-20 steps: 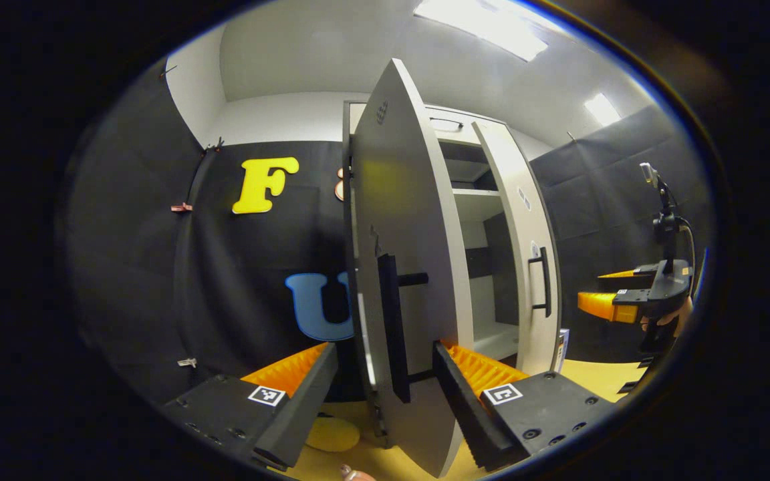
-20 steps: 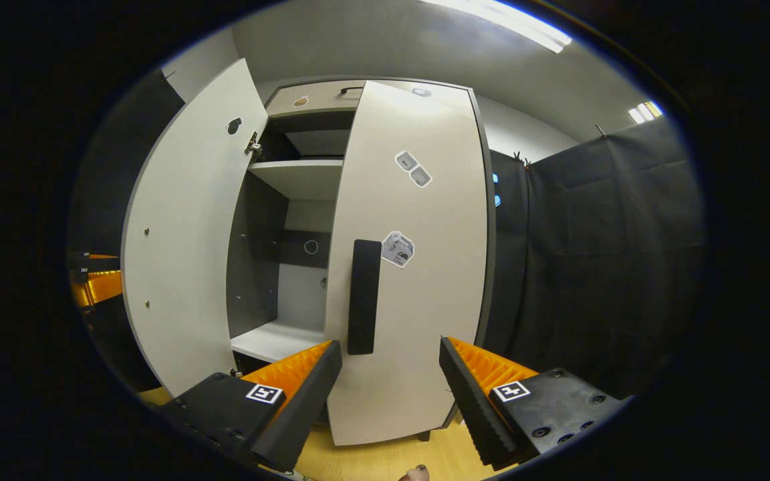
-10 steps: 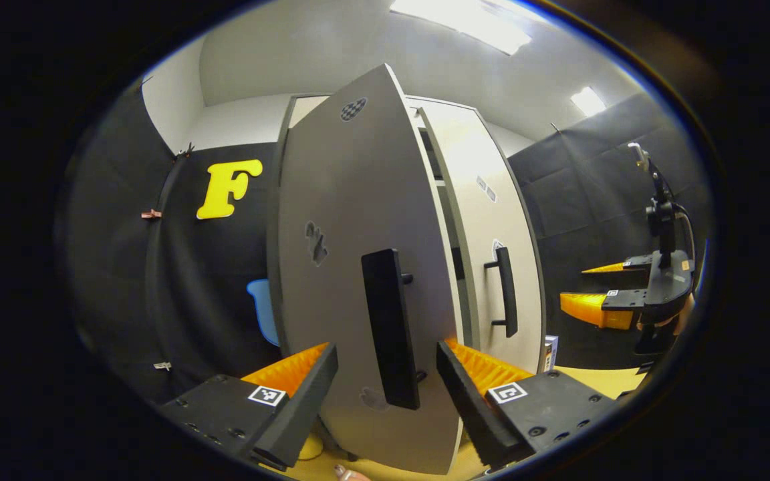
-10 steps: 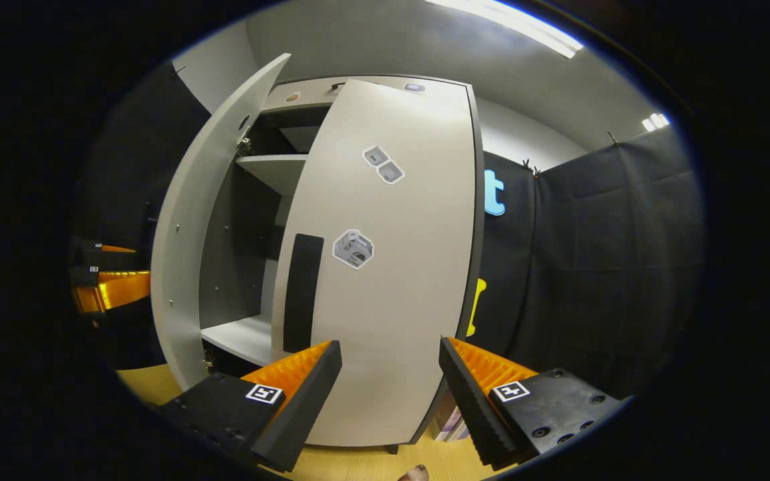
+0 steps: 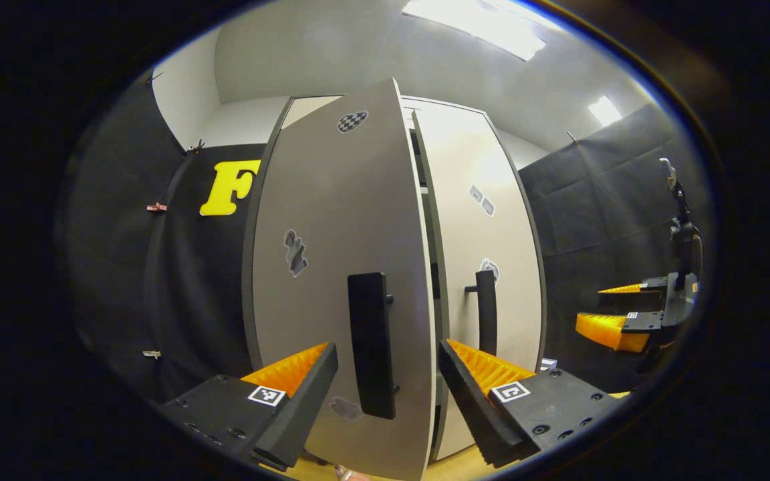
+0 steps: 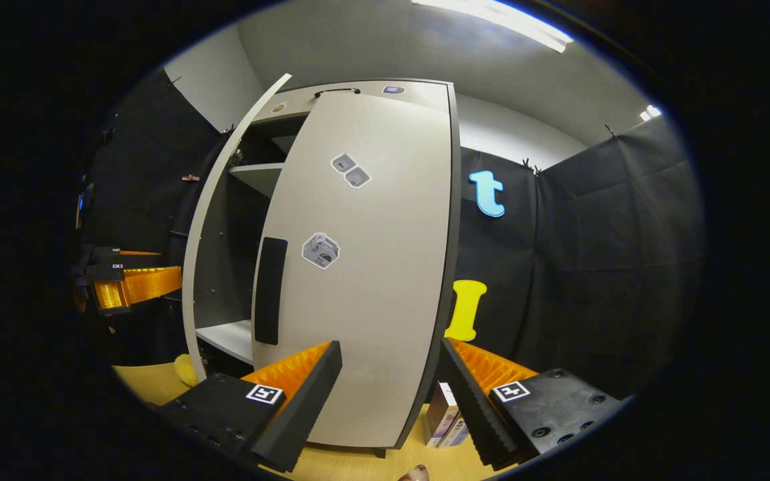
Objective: Grasp the bottle in the cabinet with the left hand and place it on the coaster, then close the right door with the right hand and the left door with the left hand.
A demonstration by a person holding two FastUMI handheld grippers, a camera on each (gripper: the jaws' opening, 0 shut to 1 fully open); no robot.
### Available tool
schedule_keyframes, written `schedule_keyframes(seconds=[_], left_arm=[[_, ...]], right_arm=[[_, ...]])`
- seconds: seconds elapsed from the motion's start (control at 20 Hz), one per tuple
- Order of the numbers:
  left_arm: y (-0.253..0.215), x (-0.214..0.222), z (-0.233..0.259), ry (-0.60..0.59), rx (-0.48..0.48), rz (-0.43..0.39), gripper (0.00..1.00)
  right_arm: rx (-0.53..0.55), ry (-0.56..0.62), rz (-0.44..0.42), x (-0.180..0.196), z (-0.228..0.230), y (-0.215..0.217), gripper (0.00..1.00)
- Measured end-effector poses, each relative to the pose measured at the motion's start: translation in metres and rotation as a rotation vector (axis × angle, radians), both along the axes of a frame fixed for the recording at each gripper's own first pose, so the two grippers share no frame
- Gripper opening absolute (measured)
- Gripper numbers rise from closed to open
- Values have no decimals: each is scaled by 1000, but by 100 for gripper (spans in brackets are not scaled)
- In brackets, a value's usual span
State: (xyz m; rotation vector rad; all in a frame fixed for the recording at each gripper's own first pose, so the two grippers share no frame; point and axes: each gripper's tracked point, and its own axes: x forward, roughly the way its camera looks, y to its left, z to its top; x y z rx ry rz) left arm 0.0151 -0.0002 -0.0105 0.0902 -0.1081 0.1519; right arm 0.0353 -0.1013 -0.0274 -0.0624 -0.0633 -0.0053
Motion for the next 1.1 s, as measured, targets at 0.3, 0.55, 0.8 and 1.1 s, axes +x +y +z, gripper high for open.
schedule_keyframes(seconds=[0.3,0.55,0.8,1.1], left_arm=[[5,-12,-3,6,-50,14,96],[14,-15,-7,15,-128,10,96],[21,-21,-7,36,-138,32,98],[15,-41,-3,26,-131,61,98]], right_arm=[[11,-4,44,-4,3,23,98],[14,0,65,-7,3,41,98],[15,-23,95,-2,8,56,98],[40,8,168,11,2,85,98]])
